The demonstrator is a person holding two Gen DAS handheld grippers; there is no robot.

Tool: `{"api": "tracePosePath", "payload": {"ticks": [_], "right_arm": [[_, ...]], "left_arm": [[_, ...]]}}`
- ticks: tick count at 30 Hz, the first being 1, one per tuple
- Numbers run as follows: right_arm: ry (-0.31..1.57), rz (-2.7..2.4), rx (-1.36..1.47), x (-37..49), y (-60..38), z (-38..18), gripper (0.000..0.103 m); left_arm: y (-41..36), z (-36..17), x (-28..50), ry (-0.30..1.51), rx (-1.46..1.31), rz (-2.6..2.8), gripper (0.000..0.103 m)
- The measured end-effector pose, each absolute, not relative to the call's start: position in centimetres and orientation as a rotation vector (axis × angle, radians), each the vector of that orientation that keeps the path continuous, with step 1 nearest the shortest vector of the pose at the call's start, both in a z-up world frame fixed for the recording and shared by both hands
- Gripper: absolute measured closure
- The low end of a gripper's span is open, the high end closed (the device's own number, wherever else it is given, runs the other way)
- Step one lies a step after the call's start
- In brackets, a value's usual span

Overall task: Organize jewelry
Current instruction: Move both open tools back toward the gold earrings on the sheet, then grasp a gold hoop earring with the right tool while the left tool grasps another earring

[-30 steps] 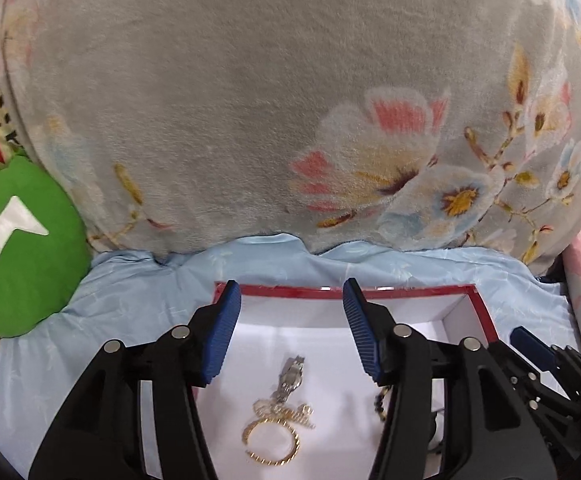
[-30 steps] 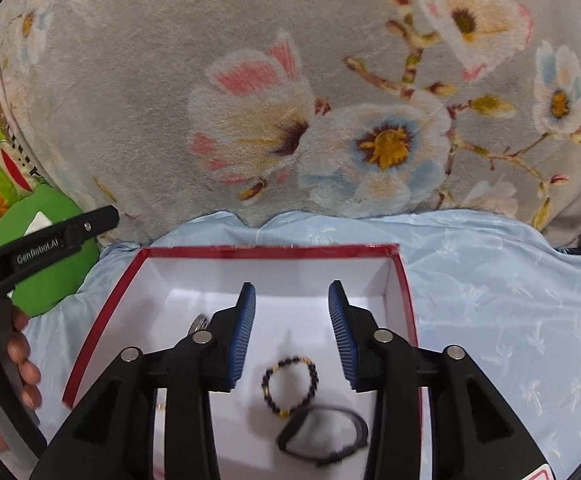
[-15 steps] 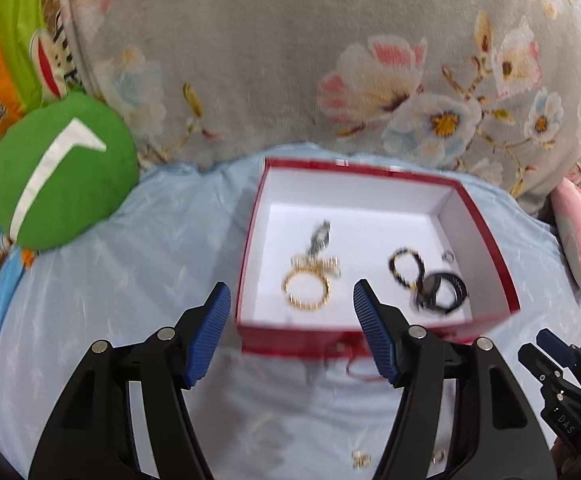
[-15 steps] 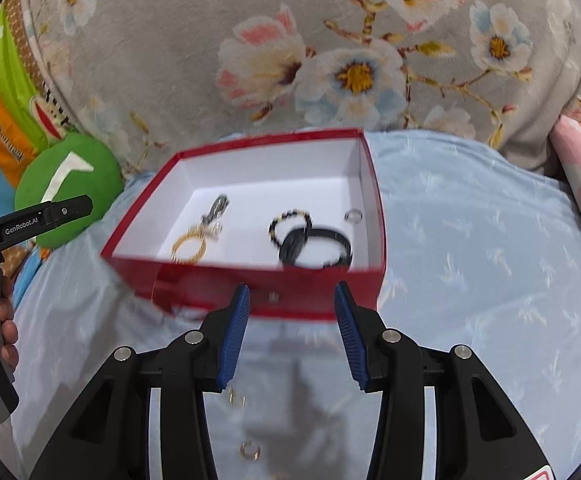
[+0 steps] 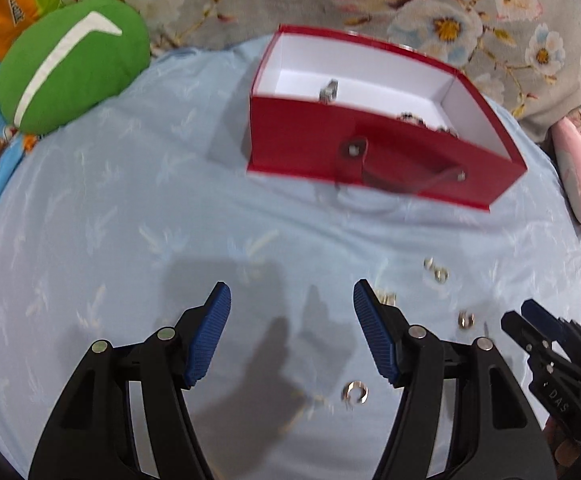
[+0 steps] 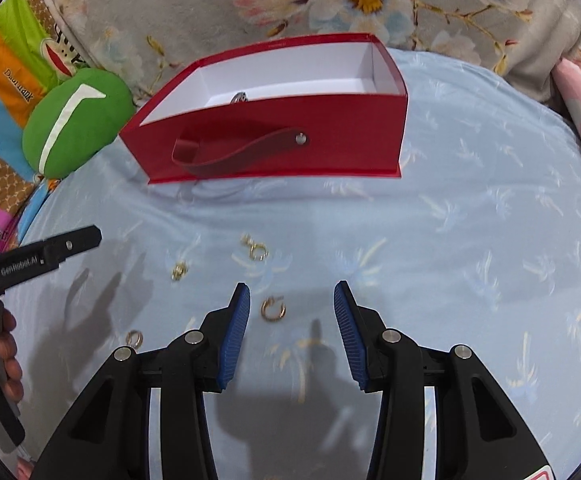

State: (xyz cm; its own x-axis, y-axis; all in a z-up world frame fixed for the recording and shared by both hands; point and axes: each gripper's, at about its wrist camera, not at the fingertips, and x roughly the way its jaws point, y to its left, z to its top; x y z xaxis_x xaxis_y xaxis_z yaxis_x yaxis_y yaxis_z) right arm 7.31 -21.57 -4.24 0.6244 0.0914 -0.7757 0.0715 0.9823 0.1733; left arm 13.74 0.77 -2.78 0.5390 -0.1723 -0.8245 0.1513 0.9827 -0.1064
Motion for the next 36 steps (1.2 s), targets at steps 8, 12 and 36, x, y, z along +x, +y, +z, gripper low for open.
{"api": "tracePosePath", "payload": {"ticks": [8, 12, 36], "right_arm": [[0.91, 0.001, 0.198, 6.0, -21.5, -4.7, 0.06], [0.916, -0.006, 0.199, 5.8, -21.5, -4.8, 0.06], [0.972, 0.016, 0.163, 9.4, -19.5, -8.0, 0.077]], "left_arm": [[-1.0, -5.7, 11.0, 1.068, -0.003, -0.249, 0.041], [-1.9, -6.7, 10.6, 1.094, -0.005, -0.27, 0.041], [-2.8, -7.1, 10.1, 1.11, 0.008, -0.335, 0.103]]}}
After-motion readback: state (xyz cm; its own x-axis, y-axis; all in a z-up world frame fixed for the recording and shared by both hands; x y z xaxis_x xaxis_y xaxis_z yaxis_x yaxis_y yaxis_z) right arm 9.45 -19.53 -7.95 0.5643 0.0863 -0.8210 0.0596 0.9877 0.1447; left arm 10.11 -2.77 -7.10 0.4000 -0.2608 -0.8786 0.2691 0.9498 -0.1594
